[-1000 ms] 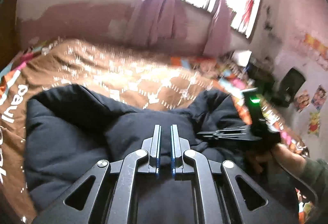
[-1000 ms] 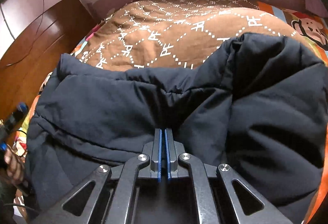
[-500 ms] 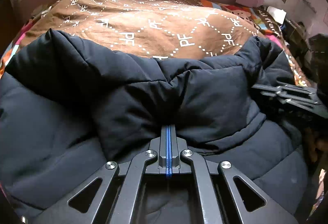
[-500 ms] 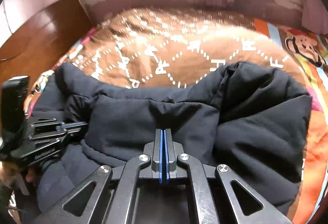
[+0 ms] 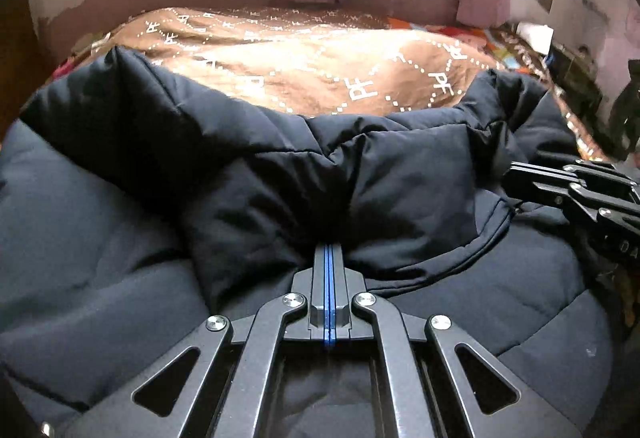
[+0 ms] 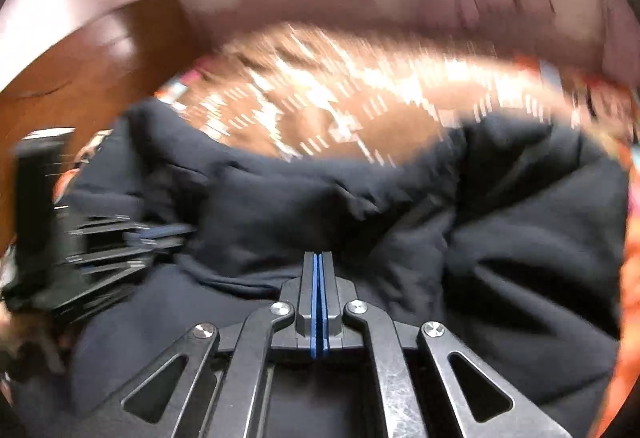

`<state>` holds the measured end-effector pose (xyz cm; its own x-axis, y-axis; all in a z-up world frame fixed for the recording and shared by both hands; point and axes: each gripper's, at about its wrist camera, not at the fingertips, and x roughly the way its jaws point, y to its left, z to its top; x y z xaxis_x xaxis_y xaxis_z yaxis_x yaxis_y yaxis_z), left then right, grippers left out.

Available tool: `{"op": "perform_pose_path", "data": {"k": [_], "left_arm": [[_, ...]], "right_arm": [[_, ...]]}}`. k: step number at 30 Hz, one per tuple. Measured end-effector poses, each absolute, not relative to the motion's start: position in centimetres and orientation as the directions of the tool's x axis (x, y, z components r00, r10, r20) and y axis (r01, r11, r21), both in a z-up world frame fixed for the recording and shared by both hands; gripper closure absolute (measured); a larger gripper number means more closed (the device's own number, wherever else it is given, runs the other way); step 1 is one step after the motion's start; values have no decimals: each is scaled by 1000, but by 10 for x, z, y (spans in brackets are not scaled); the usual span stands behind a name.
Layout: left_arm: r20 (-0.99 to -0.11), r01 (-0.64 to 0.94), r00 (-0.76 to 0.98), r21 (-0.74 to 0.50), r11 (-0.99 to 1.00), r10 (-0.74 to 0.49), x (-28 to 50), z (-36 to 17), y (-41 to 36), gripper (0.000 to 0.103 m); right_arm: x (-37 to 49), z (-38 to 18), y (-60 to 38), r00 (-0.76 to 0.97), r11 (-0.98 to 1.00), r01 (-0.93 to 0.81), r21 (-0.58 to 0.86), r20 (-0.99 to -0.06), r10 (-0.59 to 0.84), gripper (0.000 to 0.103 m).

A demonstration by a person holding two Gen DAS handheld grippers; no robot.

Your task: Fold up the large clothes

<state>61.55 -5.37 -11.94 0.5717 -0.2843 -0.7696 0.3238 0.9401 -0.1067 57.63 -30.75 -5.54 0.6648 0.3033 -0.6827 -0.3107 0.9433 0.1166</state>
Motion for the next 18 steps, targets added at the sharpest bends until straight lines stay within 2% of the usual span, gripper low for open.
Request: {"op": "perform_pose_path", "data": {"k": [2, 4, 6, 13, 16, 18], "left_arm": [[-765, 321, 566, -140, 937, -308, 615, -119, -50, 102], [-765, 320, 560, -155, 935, -319, 616, -118, -49, 102], [-773, 315, 544, -173, 933, -327, 617, -119, -48, 102], [-794, 314, 526, -150, 937, -304, 620, -119, -54, 102], [-783, 320, 536, -158, 934, -316, 618, -117, -53, 102], [-773, 324, 544, -165, 931, -327, 616, -116, -51, 102]], "right_arm": [[579, -48, -296, 654, 937, -339, 82, -695, 297, 101], [588, -47, -291, 635, 928, -344, 141, -694, 340, 101], [604, -65, -283, 542, 911, -364, 196, -751, 378, 101], [624, -101, -267, 477, 934, -335, 120, -834, 278, 101], [619, -102, -261, 513, 939, -338, 55, -826, 233, 101], [611, -97, -267, 546, 940, -333, 72, -798, 254, 101]]}}
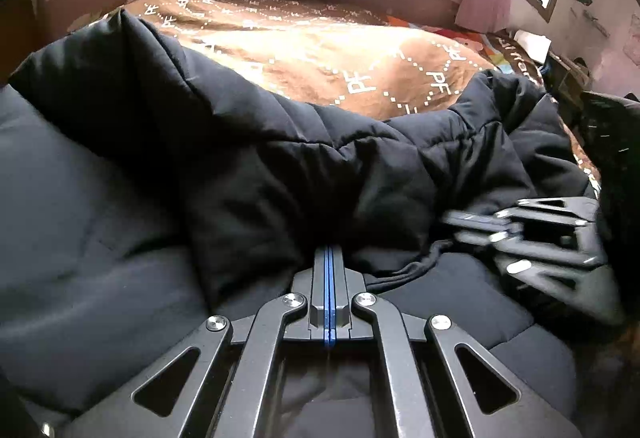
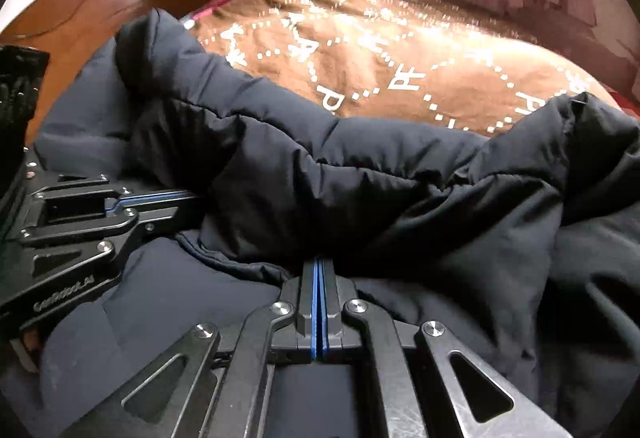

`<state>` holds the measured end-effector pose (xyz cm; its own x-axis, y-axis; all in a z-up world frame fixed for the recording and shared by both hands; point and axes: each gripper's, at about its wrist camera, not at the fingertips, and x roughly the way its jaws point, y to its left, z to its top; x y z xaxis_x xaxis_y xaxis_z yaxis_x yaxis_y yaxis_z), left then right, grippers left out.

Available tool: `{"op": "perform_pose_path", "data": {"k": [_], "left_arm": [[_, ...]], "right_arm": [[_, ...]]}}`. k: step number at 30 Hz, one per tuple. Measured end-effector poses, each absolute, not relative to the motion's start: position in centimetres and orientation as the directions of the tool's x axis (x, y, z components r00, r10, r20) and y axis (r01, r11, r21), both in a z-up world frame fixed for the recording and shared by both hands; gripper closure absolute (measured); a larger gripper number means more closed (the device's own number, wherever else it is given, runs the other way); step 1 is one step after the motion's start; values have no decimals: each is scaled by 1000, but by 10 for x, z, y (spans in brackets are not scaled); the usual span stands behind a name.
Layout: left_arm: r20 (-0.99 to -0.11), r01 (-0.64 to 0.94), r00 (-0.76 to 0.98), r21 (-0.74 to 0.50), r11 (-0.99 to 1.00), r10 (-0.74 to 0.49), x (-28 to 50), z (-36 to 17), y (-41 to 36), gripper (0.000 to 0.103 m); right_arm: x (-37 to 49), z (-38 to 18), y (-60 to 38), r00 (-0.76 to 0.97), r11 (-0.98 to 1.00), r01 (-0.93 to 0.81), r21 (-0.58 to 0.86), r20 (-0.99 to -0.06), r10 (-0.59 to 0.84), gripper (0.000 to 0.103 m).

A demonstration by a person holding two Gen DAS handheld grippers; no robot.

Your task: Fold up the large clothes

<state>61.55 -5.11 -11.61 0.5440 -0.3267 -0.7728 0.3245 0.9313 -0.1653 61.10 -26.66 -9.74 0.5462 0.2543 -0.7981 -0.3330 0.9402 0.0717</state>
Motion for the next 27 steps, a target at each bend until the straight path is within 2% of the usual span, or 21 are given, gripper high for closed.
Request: {"op": "perform_pose_path", "data": {"k": [2, 5, 7, 9, 13, 15, 19, 20, 21, 22, 24, 25, 27], "left_arm": [[-763, 326, 551, -178, 928, -340, 613, -115, -48, 102], [-762, 325, 550, -183, 928, -343, 612, -116, -47, 102], [-764, 326, 549, -178, 929, -339, 611, -116, -47, 102], [-769, 324, 547, -168, 931, -330, 611, -116, -48, 102], [-768, 323, 550, -167, 931, -329, 610, -115, -49, 102], [-758, 328, 554, -181, 927, -344, 613, -114, -51, 102], [-740, 304, 576, -201, 931, -347, 610, -103, -44, 102], [-734, 293, 589, -196, 936, -339, 607, -98, -44, 102], [-728, 288, 600, -191, 938, -332, 604, -96, -43, 102], [-715, 290, 614, -189, 938, -333, 601, -91, -44, 96], [-689, 285, 651, -167, 944, -318, 593, -83, -46, 87], [-679, 282, 663, -164, 945, -315, 589, -81, -45, 80], [-658, 268, 685, -172, 948, -313, 581, -75, -44, 76]], "right_arm": [[596, -87, -277, 595, 942, -314, 113, -750, 289, 102], [573, -60, -309, 729, 974, -177, 141, -647, 226, 101], [575, -60, -321, 727, 984, -108, 139, -665, 174, 101], [588, -80, -329, 645, 984, -69, 165, -745, 171, 102], [595, -90, -330, 623, 982, -46, 183, -763, 171, 103], [592, -89, -327, 631, 985, -53, 167, -759, 163, 103], [582, -81, -335, 687, 970, -67, 232, -695, 213, 100], [575, -75, -337, 711, 970, -64, 236, -671, 210, 98], [570, -71, -336, 727, 970, -66, 236, -654, 208, 88], [563, -66, -337, 747, 970, -68, 234, -633, 205, 72], [551, -55, -336, 784, 971, -79, 227, -587, 201, 61], [547, -51, -336, 795, 973, -80, 217, -575, 194, 60], [540, -45, -333, 802, 979, -74, 190, -572, 171, 60]]}}
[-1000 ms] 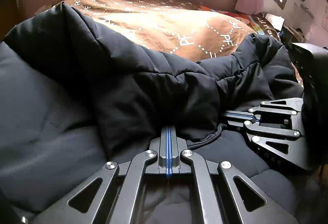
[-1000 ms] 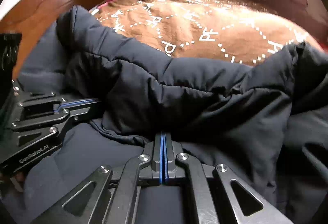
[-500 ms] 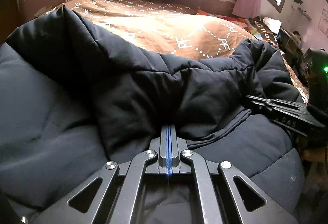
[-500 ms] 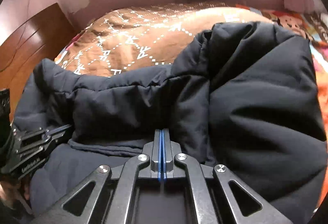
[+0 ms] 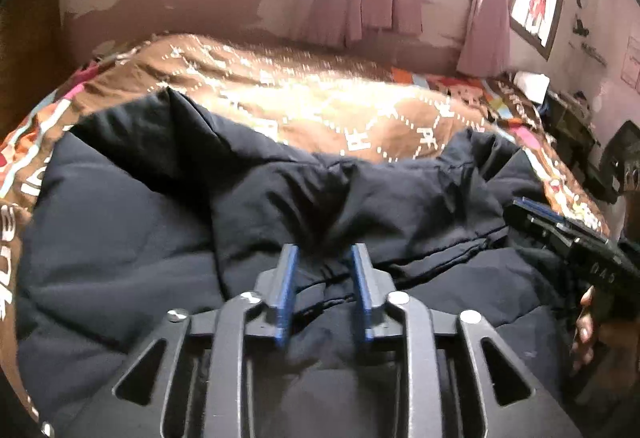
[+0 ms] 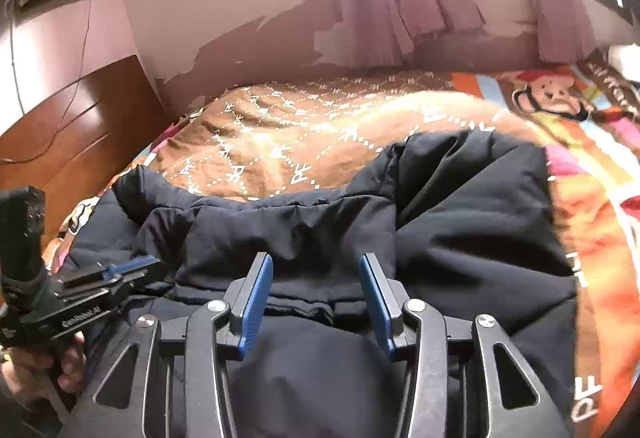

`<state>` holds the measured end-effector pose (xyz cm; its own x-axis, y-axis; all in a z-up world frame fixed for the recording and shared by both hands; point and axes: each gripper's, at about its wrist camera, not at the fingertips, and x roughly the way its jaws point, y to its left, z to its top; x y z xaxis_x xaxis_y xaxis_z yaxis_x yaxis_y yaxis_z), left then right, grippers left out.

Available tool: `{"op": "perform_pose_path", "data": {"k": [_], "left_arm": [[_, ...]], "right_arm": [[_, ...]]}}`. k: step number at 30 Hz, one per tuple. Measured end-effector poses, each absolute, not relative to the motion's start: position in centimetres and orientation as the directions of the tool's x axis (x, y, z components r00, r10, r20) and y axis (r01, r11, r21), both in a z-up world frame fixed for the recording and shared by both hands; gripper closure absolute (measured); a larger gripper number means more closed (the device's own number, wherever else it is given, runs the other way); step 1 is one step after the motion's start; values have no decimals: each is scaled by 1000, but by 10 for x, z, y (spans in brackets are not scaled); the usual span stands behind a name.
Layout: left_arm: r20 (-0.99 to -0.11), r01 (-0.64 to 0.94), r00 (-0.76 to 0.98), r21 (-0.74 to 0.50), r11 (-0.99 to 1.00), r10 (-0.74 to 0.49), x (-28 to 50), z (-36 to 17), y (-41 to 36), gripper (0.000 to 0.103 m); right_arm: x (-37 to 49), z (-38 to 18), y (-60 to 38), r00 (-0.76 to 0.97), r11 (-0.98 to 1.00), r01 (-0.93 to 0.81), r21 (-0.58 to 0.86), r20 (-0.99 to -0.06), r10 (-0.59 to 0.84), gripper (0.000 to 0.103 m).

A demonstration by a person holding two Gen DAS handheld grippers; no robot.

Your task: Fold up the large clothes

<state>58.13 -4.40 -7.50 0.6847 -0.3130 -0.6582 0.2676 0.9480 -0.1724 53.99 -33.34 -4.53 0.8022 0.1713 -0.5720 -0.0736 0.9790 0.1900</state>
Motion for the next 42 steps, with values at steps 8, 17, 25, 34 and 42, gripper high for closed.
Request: {"op": "perform_pose_path", "data": {"k": [8, 17, 25, 34, 42], "left_arm": [[-595, 216, 755, -170, 961, -275, 554, -43, -36, 34], [-543, 191, 804, -147, 970, -241, 509, 7, -31, 8], [-506, 173, 837, -115, 978, -208, 453, 51, -19, 2], [-433, 185, 880, -68, 980, -196, 385, 97, -15, 2], [-408, 226, 888, -20, 974, -214, 330, 119, -16, 2]], "right_arm": [[515, -26, -345, 824, 982, -37, 188, -551, 136, 43], [468, 20, -344, 864, 978, -59, 200, -480, 151, 6], [422, 65, -319, 888, 989, -109, 104, -438, 144, 0], [362, 104, -287, 887, 980, -197, 6, -426, 181, 0], [306, 128, -264, 883, 964, -265, -34, -411, 229, 0]]}}
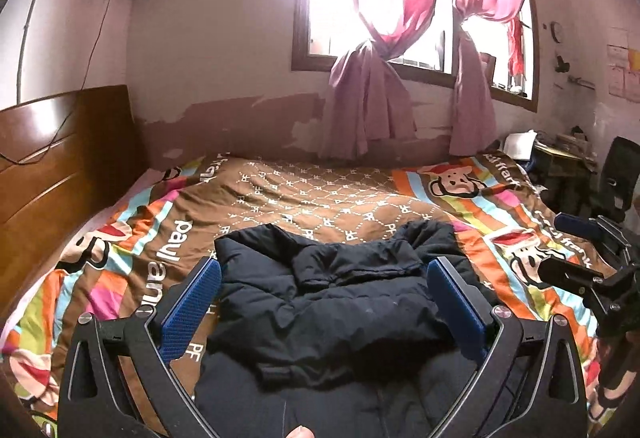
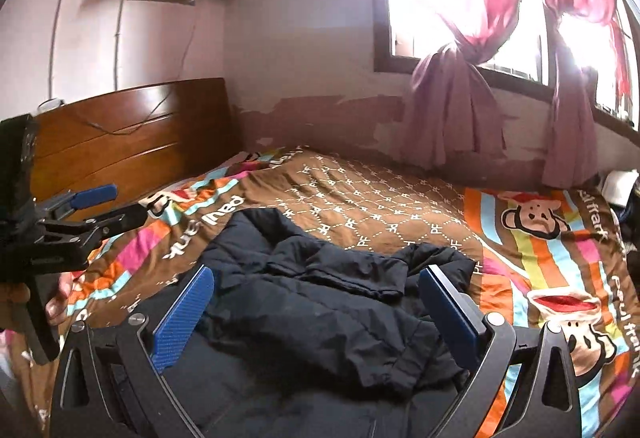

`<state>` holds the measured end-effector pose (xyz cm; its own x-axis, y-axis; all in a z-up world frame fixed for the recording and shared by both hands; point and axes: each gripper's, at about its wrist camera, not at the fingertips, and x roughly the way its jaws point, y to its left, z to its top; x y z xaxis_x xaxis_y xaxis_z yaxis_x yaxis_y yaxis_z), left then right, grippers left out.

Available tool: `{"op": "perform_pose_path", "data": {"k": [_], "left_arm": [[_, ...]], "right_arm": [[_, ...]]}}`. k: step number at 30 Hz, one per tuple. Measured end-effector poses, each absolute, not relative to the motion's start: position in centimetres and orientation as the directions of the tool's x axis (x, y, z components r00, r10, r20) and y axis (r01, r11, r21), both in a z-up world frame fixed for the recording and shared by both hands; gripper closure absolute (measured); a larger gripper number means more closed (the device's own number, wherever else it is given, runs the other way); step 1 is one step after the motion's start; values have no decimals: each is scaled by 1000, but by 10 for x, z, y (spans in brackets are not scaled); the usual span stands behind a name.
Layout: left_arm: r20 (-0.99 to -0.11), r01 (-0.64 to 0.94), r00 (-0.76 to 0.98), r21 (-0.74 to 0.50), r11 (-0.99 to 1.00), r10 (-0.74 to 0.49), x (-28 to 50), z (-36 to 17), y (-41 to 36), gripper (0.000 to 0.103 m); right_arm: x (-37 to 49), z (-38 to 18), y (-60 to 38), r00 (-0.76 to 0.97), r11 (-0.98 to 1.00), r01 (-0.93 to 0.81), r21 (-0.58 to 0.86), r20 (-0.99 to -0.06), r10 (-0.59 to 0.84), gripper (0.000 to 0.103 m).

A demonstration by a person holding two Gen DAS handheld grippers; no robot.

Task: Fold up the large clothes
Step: 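Open both tools and raise them above the folded jacket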

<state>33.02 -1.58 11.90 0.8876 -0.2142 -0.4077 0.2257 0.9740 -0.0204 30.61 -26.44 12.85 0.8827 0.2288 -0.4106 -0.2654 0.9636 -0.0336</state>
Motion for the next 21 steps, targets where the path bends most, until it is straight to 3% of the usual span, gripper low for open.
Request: {"op": "perform_pose_path", "data": {"k": [9, 21], "left_arm": [[-426, 231, 880, -6, 973, -211, 278, 110, -14, 2], [-576, 298, 789, 53, 953, -215, 219, 28, -15, 2]], "right_arm": [[252, 128, -255, 868, 958, -283, -54, -439, 232, 0], [192, 64, -229, 782, 915, -382, -133, -574, 243, 0]]}}
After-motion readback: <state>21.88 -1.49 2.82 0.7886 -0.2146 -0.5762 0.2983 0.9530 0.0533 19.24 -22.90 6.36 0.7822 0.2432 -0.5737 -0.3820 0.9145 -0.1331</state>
